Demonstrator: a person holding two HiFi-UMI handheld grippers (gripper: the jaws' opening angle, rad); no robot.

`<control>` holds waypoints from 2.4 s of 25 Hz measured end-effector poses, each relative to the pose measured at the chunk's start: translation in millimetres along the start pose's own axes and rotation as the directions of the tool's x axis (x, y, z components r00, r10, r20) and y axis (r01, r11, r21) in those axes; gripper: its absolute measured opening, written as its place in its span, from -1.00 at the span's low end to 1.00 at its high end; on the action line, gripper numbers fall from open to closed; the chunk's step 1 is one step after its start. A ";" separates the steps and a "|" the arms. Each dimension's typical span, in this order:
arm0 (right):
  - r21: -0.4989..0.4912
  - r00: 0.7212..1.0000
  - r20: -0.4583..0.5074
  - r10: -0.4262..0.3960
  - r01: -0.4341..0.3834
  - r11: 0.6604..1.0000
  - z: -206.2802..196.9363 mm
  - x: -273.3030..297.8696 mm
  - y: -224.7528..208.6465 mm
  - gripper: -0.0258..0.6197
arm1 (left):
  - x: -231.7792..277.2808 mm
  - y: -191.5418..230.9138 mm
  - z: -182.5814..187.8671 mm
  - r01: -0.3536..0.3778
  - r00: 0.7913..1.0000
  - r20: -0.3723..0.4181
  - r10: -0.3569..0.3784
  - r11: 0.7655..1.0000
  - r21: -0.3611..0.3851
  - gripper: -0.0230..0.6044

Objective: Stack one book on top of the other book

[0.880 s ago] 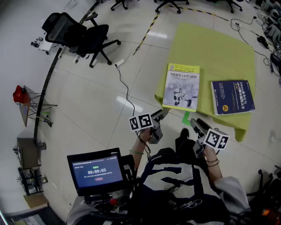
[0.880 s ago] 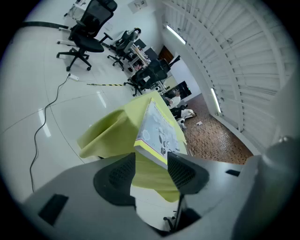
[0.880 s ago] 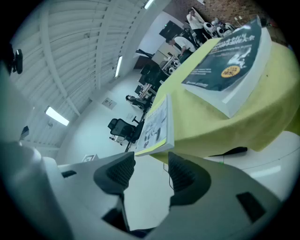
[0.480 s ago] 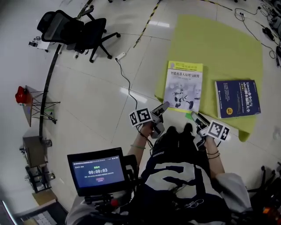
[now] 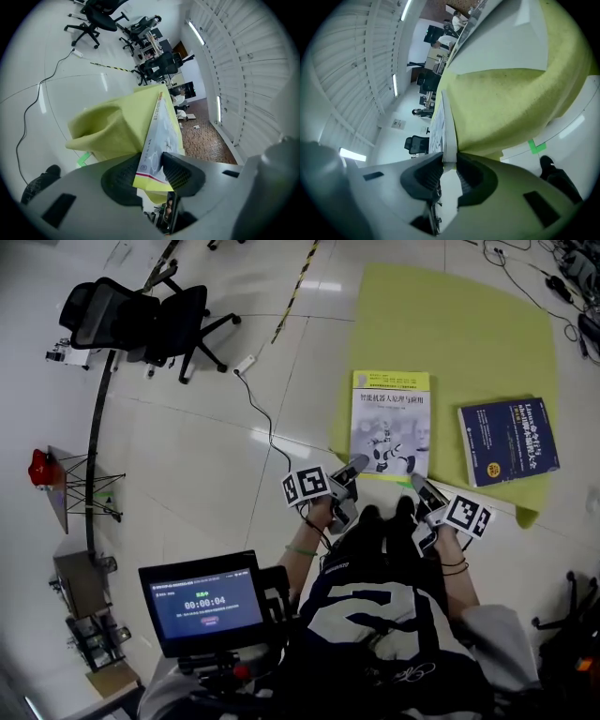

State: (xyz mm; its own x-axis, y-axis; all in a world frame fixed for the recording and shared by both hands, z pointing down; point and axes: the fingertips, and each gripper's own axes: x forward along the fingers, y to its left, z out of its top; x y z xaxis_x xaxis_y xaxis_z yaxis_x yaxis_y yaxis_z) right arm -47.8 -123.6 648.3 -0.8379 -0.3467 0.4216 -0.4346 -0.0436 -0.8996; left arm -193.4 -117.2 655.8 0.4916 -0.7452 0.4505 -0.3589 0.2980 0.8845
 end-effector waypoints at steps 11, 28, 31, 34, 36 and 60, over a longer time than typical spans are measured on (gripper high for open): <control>-0.008 1.000 0.025 -0.011 0.011 1.000 -40.1 -19.0 6.2 -0.69 | -36.8 -2.9 -25.4 0.058 0.996 -0.071 -0.056 0.998 0.029 -0.64; 0.005 0.992 -0.056 0.117 -0.117 0.993 -39.7 5.4 -9.7 -0.42 | -59.3 12.9 -39.9 0.103 0.978 -0.188 -0.094 0.994 0.034 -0.65; -0.017 0.995 -0.039 0.094 -0.094 0.995 -41.6 2.5 -4.7 -0.56 | -57.5 17.2 -39.9 0.092 0.972 -0.224 -0.070 0.992 0.088 -0.64; -0.058 0.995 -0.015 0.102 -0.103 0.993 -46.6 1.3 9.3 -0.63 | -57.3 20.6 -39.5 0.097 0.961 -0.270 -0.056 0.986 0.139 -0.60; -0.093 0.996 -0.010 0.087 -0.088 0.992 -51.4 -2.0 16.2 -0.65 | -56.6 21.2 -37.3 0.108 0.954 -0.296 -0.054 0.979 0.171 -0.59; -0.382 0.931 0.346 0.114 0.029 0.924 19.7 -174.6 100.3 -0.62 | -14.1 -189.4 -94.1 0.362 0.924 -0.342 -0.171 0.680 0.638 -0.57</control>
State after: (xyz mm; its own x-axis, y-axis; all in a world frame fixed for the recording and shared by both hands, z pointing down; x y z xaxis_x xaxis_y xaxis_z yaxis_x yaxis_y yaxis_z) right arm 61.4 -85.9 482.2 -0.7157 -0.6518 0.2509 -0.5518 0.3075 -0.7752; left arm -57.7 -107.0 493.3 0.7869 -0.5359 0.3060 -0.5722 -0.4478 0.6871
